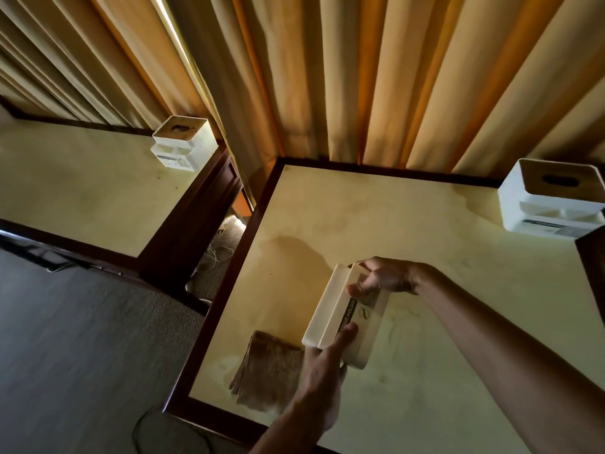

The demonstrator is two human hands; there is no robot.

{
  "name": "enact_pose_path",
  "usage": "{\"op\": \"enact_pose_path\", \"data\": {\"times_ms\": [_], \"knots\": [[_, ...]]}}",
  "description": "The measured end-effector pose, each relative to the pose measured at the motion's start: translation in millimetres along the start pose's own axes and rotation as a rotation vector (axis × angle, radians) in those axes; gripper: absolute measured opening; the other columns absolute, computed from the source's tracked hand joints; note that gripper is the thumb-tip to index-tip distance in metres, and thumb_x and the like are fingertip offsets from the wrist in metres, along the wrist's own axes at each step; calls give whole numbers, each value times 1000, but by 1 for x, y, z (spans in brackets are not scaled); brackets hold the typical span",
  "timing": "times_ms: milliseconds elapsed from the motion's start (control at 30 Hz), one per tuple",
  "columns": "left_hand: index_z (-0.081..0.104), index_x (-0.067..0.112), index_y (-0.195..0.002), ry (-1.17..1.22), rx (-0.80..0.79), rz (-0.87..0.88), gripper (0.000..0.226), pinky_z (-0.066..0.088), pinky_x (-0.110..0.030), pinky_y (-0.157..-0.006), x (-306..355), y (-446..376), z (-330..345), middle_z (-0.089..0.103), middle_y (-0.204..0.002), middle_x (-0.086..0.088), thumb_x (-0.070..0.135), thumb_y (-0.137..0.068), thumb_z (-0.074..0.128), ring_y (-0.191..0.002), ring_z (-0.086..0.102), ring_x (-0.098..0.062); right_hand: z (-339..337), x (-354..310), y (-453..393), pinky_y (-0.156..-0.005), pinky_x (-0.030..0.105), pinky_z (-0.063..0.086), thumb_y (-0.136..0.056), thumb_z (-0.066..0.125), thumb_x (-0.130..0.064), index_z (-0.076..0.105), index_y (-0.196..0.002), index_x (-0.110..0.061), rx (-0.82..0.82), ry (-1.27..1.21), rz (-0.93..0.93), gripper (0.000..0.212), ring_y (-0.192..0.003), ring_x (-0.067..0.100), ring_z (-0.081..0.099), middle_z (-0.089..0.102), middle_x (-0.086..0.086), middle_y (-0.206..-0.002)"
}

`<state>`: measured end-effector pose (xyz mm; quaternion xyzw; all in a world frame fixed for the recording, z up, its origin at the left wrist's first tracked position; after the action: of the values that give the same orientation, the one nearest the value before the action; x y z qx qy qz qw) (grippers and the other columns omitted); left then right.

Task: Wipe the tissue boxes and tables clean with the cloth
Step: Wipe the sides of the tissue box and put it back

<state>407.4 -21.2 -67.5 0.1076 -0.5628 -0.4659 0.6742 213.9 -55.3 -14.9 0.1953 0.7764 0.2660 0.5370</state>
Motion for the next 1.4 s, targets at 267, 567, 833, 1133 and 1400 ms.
{"op": "enact_pose_path", "data": {"times_ms": [267,567,833,1133,1400], "knots": [[46,15,-139,-302,-296,441,76,56,-47,-91,95,-44,-2,62,-128,-17,2,-69,72,-120,58,-36,-16,3,5,-93,31,53,-80,76,-35,30,-141,-33,203,-239,-192,77,-110,14,63,63,-1,-122],[15,8,-152,-666,-541,445,100,50,-54,-100,202,-131,-24,45,-139,-23,-10,-72,73,-130,47,-39,-14,-22,-61,-83,14,50,-80,70,-31,29,-133,-38,460,-359,-391,67,-110,-9,56,55,-13,-124],[-7,17,-155,-866,-599,508,119,52,-50,-99,267,-221,-55,43,-142,-9,-19,-75,74,-133,47,-32,-25,-49,-142,-84,11,49,-85,68,-3,29,-139,-27,687,-323,-427,72,-115,-3,57,57,-30,-123],[-21,25,-154,-959,-595,464,134,54,-41,-98,297,-279,-70,45,-143,-5,4,-75,85,-132,50,-21,-37,-69,-188,-94,22,51,-82,66,-55,21,-149,-16,803,-431,-468,89,-127,9,51,49,-12,-140],[6,17,-154,-1006,-524,464,114,51,-13,-85,303,-313,-67,52,-129,9,1,-74,84,-114,53,11,-43,-69,-214,-81,4,45,-71,66,-69,35,-137,-26,911,-494,-455,84,-114,-10,54,54,-18,-130]]}}
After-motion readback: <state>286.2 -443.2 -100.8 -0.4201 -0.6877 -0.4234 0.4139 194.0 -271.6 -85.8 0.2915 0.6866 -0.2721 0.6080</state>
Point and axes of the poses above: each hand's wrist, its own y-axis away from the middle knuckle, its own z-axis out of the palm, x = y × z, the point moved 5 cm from there along -y, towards the middle knuckle
